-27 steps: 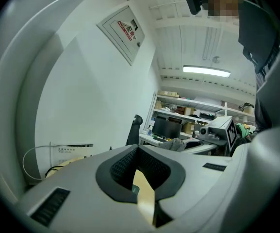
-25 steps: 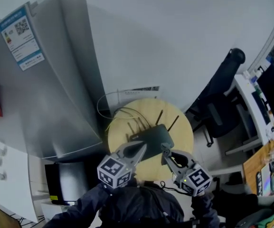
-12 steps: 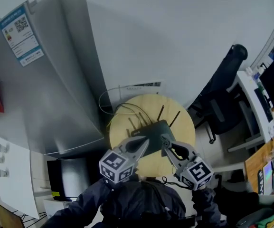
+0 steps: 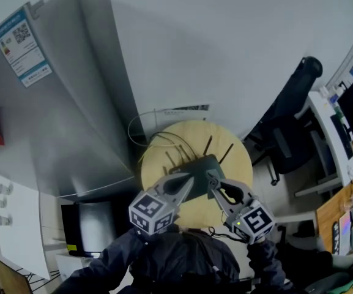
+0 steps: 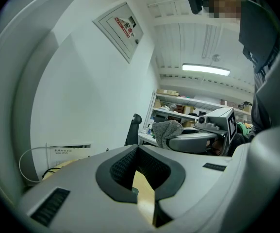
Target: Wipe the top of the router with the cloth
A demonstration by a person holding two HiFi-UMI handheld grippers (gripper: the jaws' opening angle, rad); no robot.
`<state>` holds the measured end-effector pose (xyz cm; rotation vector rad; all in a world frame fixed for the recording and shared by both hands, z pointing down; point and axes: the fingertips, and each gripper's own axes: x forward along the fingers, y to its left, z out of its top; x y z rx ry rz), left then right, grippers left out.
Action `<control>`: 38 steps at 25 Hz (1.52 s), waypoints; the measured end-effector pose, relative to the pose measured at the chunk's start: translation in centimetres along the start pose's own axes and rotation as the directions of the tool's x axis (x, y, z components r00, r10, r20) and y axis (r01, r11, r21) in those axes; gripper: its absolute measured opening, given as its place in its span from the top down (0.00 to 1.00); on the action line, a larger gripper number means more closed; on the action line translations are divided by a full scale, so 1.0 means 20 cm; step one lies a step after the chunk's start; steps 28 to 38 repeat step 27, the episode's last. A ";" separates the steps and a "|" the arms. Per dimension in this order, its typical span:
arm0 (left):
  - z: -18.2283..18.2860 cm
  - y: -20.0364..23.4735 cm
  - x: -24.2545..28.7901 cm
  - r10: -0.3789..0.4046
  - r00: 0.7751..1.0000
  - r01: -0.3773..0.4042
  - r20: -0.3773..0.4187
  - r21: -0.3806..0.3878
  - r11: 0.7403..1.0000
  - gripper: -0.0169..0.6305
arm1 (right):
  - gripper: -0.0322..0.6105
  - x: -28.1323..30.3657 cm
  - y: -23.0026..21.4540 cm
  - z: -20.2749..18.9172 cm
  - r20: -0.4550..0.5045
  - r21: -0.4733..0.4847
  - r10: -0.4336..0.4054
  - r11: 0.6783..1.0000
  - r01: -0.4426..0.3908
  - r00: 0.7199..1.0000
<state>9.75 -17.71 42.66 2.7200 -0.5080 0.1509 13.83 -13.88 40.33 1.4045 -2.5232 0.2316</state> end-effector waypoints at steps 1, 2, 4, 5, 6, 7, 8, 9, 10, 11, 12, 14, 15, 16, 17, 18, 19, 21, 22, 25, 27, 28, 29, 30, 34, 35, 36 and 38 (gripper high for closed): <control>0.00 0.00 0.00 0.001 1.000 -0.001 0.000 -0.001 1.000 0.97 | 0.84 0.00 -0.01 0.00 0.001 -0.004 0.000 1.000 0.000 1.000; 0.00 0.00 0.00 0.003 1.000 -0.003 -0.001 -0.002 1.000 0.97 | 0.84 0.00 -0.01 0.01 0.003 -0.006 0.000 1.000 0.000 1.000; 0.00 0.01 0.01 0.005 1.000 -0.005 0.000 -0.002 1.000 0.97 | 0.84 0.00 -0.02 0.01 0.007 -0.007 0.001 1.000 -0.001 1.000; 0.00 0.01 0.01 0.006 1.000 -0.006 0.000 -0.001 1.000 0.97 | 0.84 0.00 -0.02 0.02 0.009 -0.007 0.002 1.000 -0.001 1.000; 0.00 0.01 0.01 0.006 1.000 -0.006 -0.001 -0.001 1.000 0.97 | 0.84 0.00 -0.02 0.02 0.010 -0.006 0.002 1.000 -0.002 1.000; 0.00 0.00 0.01 0.007 1.000 -0.007 -0.003 -0.001 1.000 0.97 | 0.84 0.00 -0.03 0.02 0.012 -0.005 0.002 1.000 -0.002 1.000; 0.00 0.00 0.01 0.007 1.000 -0.007 -0.004 -0.001 1.000 0.97 | 0.84 0.00 -0.03 0.02 0.012 -0.006 0.002 1.000 -0.002 1.000; 0.00 0.00 0.01 0.007 1.000 -0.007 -0.004 -0.001 1.000 0.97 | 0.84 0.00 -0.03 0.02 0.012 -0.008 0.003 1.000 -0.003 1.000; 0.00 0.00 0.02 0.007 1.000 -0.007 -0.003 -0.001 1.000 0.97 | 0.84 0.00 -0.03 0.02 0.011 -0.009 0.003 1.000 -0.003 1.000; 0.01 0.00 0.02 0.006 1.000 -0.006 -0.001 -0.001 1.000 0.97 | 0.84 0.00 -0.03 0.02 0.009 -0.010 0.003 1.000 -0.003 1.000; 0.01 0.00 0.02 0.006 1.000 -0.006 0.000 -0.001 1.000 0.97 | 0.84 0.00 -0.03 0.02 0.007 -0.011 0.003 1.000 -0.003 1.000; 0.00 0.00 0.03 0.005 1.000 -0.005 0.000 -0.002 1.000 0.97 | 0.84 0.01 -0.03 0.02 0.006 -0.017 0.004 1.000 -0.004 1.000; 0.00 0.00 0.03 0.005 1.000 -0.005 0.000 -0.002 1.000 0.97 | 0.84 0.01 -0.03 0.02 0.005 -0.020 0.005 1.000 -0.005 1.000; 0.00 0.00 0.03 0.005 1.000 -0.005 -0.001 -0.002 1.000 0.97 | 0.84 0.01 -0.03 0.02 0.004 -0.022 0.006 1.000 -0.006 1.000; 0.00 -0.01 0.03 0.004 1.000 -0.004 -0.002 -0.002 1.000 0.97 | 0.84 0.01 -0.03 0.02 0.003 -0.023 0.006 1.000 -0.006 1.000; 0.00 -0.01 0.03 0.004 1.000 -0.004 -0.002 -0.003 1.000 0.97 | 0.84 0.01 -0.03 0.02 0.001 -0.024 0.007 1.000 -0.007 1.000; 0.00 -0.01 0.03 0.004 1.000 -0.004 -0.001 -0.003 1.000 0.97 | 0.84 0.01 -0.03 0.02 0.000 -0.024 0.007 1.000 -0.007 1.000; 0.00 -0.01 0.04 0.005 1.000 -0.005 -0.001 -0.004 1.000 0.97 | 0.84 0.01 -0.03 0.02 -0.001 -0.024 0.009 1.000 -0.009 1.000; 0.00 -0.01 0.04 0.005 1.000 -0.005 -0.001 -0.004 1.000 0.97 | 0.84 0.01 -0.03 0.02 -0.002 -0.025 0.010 1.000 -0.011 1.000; 0.00 0.00 0.04 0.006 1.000 -0.006 -0.001 -0.003 1.000 0.97 | 0.84 0.01 -0.03 0.02 -0.001 -0.027 0.011 1.000 -0.011 1.000; 0.00 0.00 0.04 0.006 1.000 -0.006 0.000 -0.001 1.000 0.97 | 0.84 0.01 -0.03 0.03 0.001 -0.028 0.012 1.000 -0.012 1.000; 0.00 0.00 0.04 0.006 1.000 -0.006 0.000 -0.001 1.000 0.97 | 0.84 0.01 -0.03 0.03 0.001 -0.028 0.012 1.000 -0.012 1.000; 0.00 0.00 0.04 0.006 1.000 -0.006 0.000 -0.001 1.000 0.97 | 0.84 0.01 -0.03 0.03 0.001 -0.028 0.012 1.000 -0.012 1.000; 0.00 0.00 0.04 0.006 1.000 -0.006 0.000 -0.001 1.000 0.97 | 0.84 0.01 -0.03 0.03 0.001 -0.028 0.012 1.000 -0.012 1.000; 0.00 0.00 0.04 0.006 1.000 -0.006 0.000 -0.001 1.000 0.97 | 0.84 0.01 -0.03 0.03 0.001 -0.028 0.012 1.000 -0.012 1.000; 0.00 0.00 0.04 0.006 1.000 -0.006 0.000 -0.001 1.000 0.97 | 0.84 0.01 -0.03 0.03 0.001 -0.028 0.012 1.000 -0.012 1.000; 0.00 0.00 0.04 0.006 1.000 -0.006 0.000 -0.001 1.000 0.97 | 0.84 0.01 -0.03 0.03 0.001 -0.028 0.012 1.000 -0.012 1.000; 0.00 0.00 0.04 0.006 1.000 -0.006 0.000 -0.001 1.000 0.97 | 0.84 0.01 -0.03 0.03 0.001 -0.028 0.012 1.000 -0.012 1.000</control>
